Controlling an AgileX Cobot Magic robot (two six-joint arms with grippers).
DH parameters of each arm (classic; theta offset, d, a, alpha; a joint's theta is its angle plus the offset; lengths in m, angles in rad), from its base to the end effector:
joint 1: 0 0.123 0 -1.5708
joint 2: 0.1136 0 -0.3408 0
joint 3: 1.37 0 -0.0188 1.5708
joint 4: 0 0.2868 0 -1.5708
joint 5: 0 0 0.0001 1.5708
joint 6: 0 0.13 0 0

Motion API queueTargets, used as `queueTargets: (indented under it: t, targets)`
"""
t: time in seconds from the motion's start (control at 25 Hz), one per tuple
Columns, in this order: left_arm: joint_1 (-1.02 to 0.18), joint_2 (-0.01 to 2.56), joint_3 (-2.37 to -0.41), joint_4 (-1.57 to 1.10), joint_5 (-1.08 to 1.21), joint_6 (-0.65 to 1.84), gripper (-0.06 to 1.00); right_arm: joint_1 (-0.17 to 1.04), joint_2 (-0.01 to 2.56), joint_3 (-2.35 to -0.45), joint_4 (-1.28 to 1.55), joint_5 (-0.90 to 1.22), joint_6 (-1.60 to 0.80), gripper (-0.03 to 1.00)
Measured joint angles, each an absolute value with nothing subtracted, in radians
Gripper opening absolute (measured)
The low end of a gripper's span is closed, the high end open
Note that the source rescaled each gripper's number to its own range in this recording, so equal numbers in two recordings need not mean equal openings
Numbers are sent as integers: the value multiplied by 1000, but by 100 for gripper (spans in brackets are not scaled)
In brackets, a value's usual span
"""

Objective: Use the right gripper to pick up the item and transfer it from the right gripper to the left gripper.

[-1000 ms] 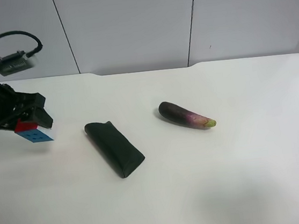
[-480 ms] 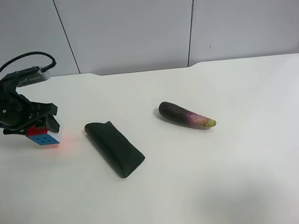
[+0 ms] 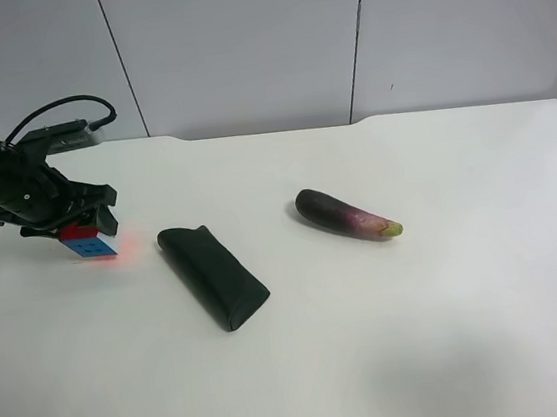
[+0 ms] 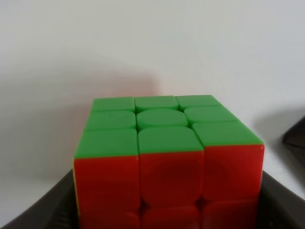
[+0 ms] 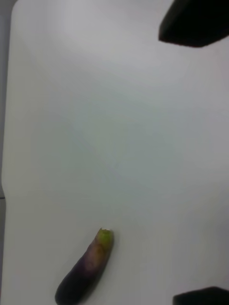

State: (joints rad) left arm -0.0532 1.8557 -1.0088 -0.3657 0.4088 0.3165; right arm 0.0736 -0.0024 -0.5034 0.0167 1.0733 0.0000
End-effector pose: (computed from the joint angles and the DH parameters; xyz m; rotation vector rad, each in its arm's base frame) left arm 0.4047 -0.0401 0.1360 0.0851 2.7118 -0.2156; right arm 0.0037 0.0022 0.2765 -0.0764 2.0502 0.0658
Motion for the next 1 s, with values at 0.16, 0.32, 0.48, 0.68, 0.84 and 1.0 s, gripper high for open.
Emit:
queueTargets:
  t: [0.16,0.32,0.48,0.68,0.84,1.0]
  targets:
    - [-53,1856,-1009,-366,416,317,3,74,-2,-503,17,1073,0,100]
    - [-53,1856,-1009,-366,416,317,79,74,-2,-503,17,1073,0,100]
    - [-53,1856,-1009,-365,416,319,98,74,-2,-503,17,1073,0,100]
    - [-53,1821,-1009,-364,423,320,99,74,-2,-503,17,1073,0,100]
    - [-53,1721,-1009,-364,477,320,99,74,-2,-503,17,1073,0,100]
    - [-53,1584,-1009,-364,618,320,99,74,-2,-503,17,1073,0,100]
